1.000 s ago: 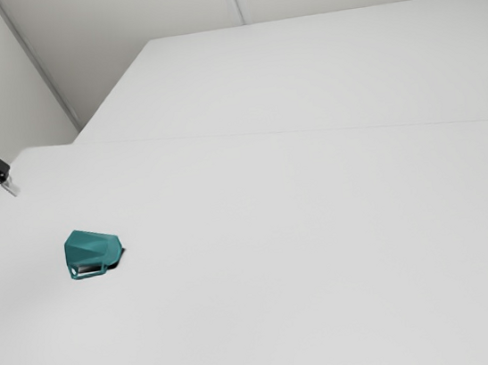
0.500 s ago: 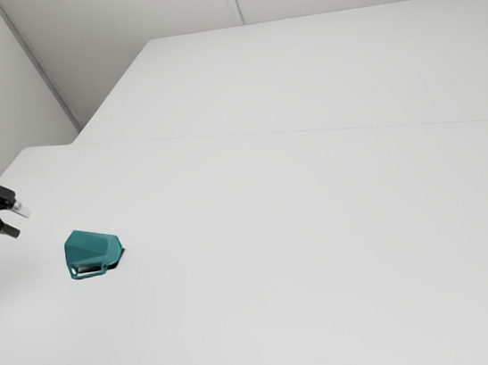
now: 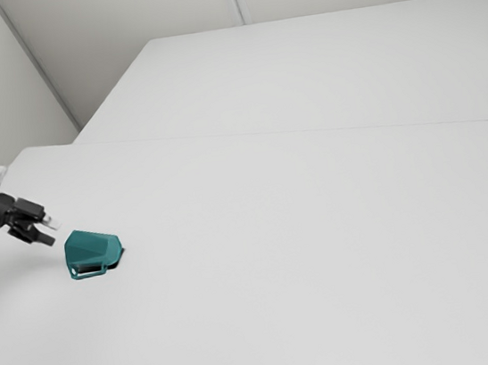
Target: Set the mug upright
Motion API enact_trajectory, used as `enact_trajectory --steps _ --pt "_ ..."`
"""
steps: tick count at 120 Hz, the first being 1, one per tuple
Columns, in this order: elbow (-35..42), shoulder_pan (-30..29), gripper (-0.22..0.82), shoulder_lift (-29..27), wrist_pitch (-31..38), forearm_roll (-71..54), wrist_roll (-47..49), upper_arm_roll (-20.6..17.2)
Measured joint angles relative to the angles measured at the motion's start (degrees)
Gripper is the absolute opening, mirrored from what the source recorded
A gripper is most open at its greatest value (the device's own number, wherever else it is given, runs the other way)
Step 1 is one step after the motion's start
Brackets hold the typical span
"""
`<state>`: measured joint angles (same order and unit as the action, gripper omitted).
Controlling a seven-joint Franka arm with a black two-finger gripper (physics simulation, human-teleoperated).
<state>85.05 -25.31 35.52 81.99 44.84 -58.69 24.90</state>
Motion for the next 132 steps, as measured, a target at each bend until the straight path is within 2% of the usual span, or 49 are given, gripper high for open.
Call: enact_trajectory --steps 52,84,132 --pt "1.8 0.9 0.60 1.5 0.9 3.8 -4.1 -2.5" --pt "8.3 1.9 0.60 -3.0 2.9 4.0 -5.4 -2.7" --pt "9.5 3.1 0.60 -2.6 5.7 4.4 -6.4 -3.7"
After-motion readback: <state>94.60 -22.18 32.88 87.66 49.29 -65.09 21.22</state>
